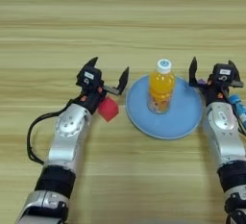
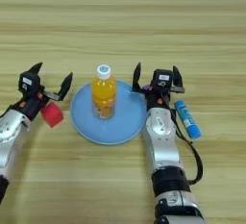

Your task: Move the objects on the table

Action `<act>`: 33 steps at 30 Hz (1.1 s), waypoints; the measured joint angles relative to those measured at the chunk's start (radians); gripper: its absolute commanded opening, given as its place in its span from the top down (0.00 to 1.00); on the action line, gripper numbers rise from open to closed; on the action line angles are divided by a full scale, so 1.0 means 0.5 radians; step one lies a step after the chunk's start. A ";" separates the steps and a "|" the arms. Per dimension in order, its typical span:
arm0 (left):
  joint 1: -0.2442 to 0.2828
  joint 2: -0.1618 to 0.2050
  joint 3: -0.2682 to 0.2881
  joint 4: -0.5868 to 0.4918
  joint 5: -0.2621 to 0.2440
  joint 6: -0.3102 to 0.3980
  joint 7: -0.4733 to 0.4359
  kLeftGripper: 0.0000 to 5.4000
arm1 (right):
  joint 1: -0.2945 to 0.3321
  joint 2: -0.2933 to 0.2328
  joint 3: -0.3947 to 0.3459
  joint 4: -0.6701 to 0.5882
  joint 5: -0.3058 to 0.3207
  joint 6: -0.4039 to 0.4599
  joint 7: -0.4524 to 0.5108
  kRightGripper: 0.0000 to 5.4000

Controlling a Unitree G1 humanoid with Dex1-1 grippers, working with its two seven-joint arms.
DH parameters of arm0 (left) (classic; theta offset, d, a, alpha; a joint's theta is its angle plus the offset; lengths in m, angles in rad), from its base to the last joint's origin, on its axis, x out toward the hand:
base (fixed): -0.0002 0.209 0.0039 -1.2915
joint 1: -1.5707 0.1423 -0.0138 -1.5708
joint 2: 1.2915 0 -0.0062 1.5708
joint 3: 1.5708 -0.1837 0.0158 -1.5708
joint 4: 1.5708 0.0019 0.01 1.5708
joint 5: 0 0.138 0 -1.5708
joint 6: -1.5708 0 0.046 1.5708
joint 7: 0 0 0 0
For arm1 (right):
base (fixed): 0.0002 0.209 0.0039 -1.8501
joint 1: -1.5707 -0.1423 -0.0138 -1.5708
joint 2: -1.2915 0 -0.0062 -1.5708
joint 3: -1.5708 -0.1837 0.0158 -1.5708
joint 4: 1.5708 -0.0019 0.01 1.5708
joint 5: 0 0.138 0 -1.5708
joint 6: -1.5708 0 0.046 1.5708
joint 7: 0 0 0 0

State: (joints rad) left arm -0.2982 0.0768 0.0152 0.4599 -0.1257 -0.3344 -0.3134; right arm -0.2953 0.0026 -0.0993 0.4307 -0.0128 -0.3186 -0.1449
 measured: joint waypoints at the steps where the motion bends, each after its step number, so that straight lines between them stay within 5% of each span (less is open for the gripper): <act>1: -0.037 -0.003 0.022 0.049 -0.001 -0.026 0.015 0.00 | 0.000 -0.001 -0.001 0.000 0.000 -0.001 0.000 0.00; 9: -0.230 -0.001 0.147 0.597 0.031 -0.367 0.170 0.00 | 0.000 -0.012 -0.015 -0.003 0.002 -0.006 0.001 0.00; 19: -0.401 0.003 0.202 0.976 0.086 -0.681 0.274 0.00 | 0.002 -0.047 -0.034 -0.004 0.012 -0.013 0.041 0.00; 33: -0.530 -0.019 0.211 1.158 0.103 -0.726 0.323 0.00 | 0.065 -0.090 -0.052 -0.027 0.039 -0.023 0.100 0.00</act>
State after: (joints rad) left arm -0.5634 0.0676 0.1207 1.0386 -0.0740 -0.6974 -0.1518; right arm -0.2628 -0.0426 -0.1256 0.4171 0.0069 -0.3299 -0.0950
